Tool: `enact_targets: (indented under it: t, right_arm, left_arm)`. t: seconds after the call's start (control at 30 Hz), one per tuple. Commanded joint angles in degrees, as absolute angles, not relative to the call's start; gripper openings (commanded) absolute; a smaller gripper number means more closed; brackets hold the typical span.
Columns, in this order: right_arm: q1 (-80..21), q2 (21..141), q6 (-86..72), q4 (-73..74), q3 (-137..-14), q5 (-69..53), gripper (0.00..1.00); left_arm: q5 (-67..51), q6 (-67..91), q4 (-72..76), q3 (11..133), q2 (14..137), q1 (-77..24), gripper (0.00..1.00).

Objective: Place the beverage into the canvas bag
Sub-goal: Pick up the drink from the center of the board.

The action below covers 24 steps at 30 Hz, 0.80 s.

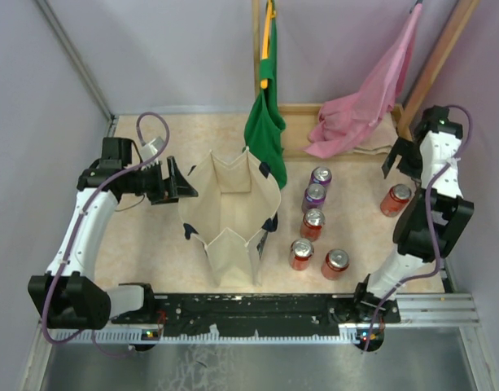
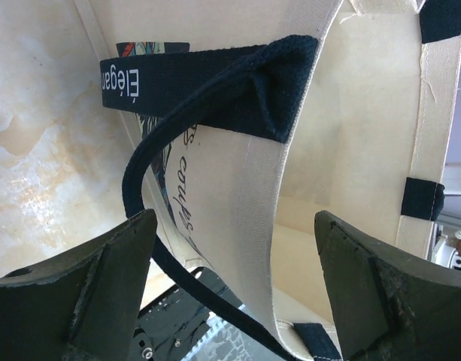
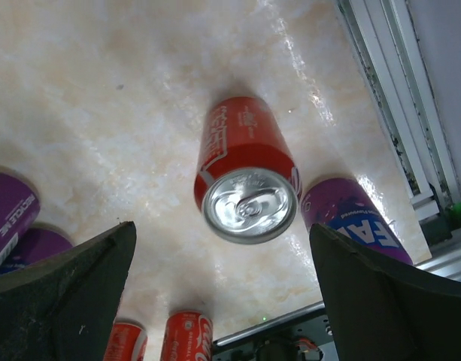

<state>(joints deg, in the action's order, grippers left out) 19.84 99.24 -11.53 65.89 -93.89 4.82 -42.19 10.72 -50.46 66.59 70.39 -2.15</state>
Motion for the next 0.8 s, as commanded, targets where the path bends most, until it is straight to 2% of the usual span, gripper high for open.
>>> enact_targets:
  t: [0.0, 0.67, 0.77]
  right_arm:
    - [22.78, 101.33, -10.77, 66.29, -95.85, 3.78, 0.99]
    - [23.84, 103.33, -10.4, 62.8, -87.63, 3.11, 0.99]
    - [23.92, 103.87, -10.37, 62.36, -87.78, 3.21, 0.96]
  left_arm:
    - [-44.15, 11.5, -48.11, 65.52, 70.57, -2.29, 0.91]
    - [-44.13, 12.2, -46.42, 64.77, 71.25, -2.45, 0.9]
    - [-43.99, 12.22, -46.42, 64.73, 71.17, -2.41, 0.9]
